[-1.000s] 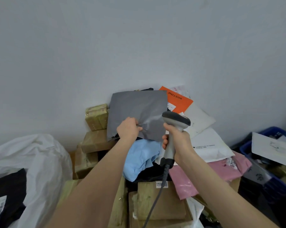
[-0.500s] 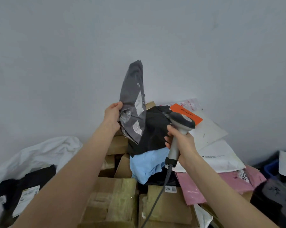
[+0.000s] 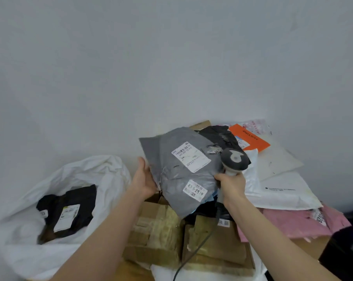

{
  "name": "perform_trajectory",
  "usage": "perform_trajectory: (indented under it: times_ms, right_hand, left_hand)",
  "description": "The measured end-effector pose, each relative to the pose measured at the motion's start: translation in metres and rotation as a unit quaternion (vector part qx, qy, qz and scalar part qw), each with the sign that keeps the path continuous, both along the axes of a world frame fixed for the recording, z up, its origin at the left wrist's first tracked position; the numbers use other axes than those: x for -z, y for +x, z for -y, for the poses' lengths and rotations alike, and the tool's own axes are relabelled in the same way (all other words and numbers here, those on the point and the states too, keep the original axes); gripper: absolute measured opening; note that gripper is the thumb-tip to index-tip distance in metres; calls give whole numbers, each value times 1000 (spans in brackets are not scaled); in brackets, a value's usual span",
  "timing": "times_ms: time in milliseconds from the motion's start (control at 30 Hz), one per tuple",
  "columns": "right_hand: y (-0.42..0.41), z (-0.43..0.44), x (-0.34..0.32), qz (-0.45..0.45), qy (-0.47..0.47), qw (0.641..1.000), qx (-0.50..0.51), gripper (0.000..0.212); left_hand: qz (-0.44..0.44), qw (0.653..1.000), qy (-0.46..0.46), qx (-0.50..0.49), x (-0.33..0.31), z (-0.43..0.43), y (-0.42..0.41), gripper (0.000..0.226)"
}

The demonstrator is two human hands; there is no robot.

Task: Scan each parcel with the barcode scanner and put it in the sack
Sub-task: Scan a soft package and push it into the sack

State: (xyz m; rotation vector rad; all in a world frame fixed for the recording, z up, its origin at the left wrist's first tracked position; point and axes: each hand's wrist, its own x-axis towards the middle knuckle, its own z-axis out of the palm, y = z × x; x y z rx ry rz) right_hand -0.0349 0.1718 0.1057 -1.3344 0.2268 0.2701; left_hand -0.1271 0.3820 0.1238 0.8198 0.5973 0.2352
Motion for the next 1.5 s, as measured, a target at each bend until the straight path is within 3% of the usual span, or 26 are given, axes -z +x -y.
perform_trajectory:
  times_ms: [100, 167, 233, 333, 400, 433, 500, 533, 567, 600, 700, 800, 933, 1033, 1133, 1200, 1300, 1367, 1500]
  right_hand:
    - [-3, 0, 6, 17, -23, 1000, 5, 34]
    - [-6, 0, 10, 17, -29, 999, 1, 31]
    - [-7, -1, 13, 14, -40, 999, -2, 31]
    - [-8, -1, 18, 13, -42, 999, -7, 34]
    - [-8, -1, 19, 19, -44, 999, -6, 35]
    - [-9, -1, 20, 22, -44, 999, -6, 35]
    - [-11, -1, 20, 27, -38, 999, -3, 36]
    - [-11, 0, 21, 31, -36, 999, -2, 36]
    - [-11, 0, 21, 35, -32, 999, -3, 35]
    - [-11, 1, 21, 40, -28, 999, -8, 33]
    - [-13, 1, 21, 43, -13, 998, -33, 24]
    - [-14, 4, 20, 55, 6, 996, -66, 18]
    - [-15, 7, 18, 81, 35, 990, -111, 23]
    - [-14, 9, 17, 78, 44, 988, -123, 26]
    - [-13, 13, 15, 62, 84, 986, -133, 23]
    - [-11, 14, 13, 49, 118, 982, -141, 23]
    - [-12, 13, 11, 41, 162, 973, -157, 30]
    - [-12, 12, 11, 49, 145, 976, -157, 32]
    - [-12, 17, 12, 73, 18, 989, -126, 20]
  left_hand:
    - [-14, 1000, 12, 5, 7, -11, -15, 73]
    - [-67, 995, 69, -7, 16, -15, -18, 57]
    - [-102, 986, 103, -81, 25, -19, -16, 39]
    - [-98, 981, 112, -128, 33, -25, -11, 40]
    - [-143, 966, 176, -126, 39, -27, -7, 48]
    - [-206, 938, 250, -121, 42, -28, -7, 57]
    - [-357, 826, 430, -76, 47, -26, -7, 75]
    - [-401, 769, 495, -48, 48, -22, -8, 79]
    - [-406, 746, 528, -17, 48, -18, -8, 80]
    - [-377, 761, 527, 15, 47, -13, -6, 80]
    - [-303, 862, 399, 75, 46, 3, 1, 93]
    - [-328, 890, 301, 104, 44, 7, 6, 109]
    - [-226, 955, 151, 117, 46, -4, 8, 90]
    - [-191, 958, 176, 124, 44, -8, 10, 96]
    - [-231, 928, 274, 107, 47, -15, 8, 102]
    - [-261, 920, 266, 121, 54, -17, 4, 108]
    - [-243, 937, 186, 168, 61, -14, 1, 112]
    - [-183, 959, 144, 163, 60, -13, 3, 97]
    - [-82, 982, 168, 11, 38, -23, 14, 33]
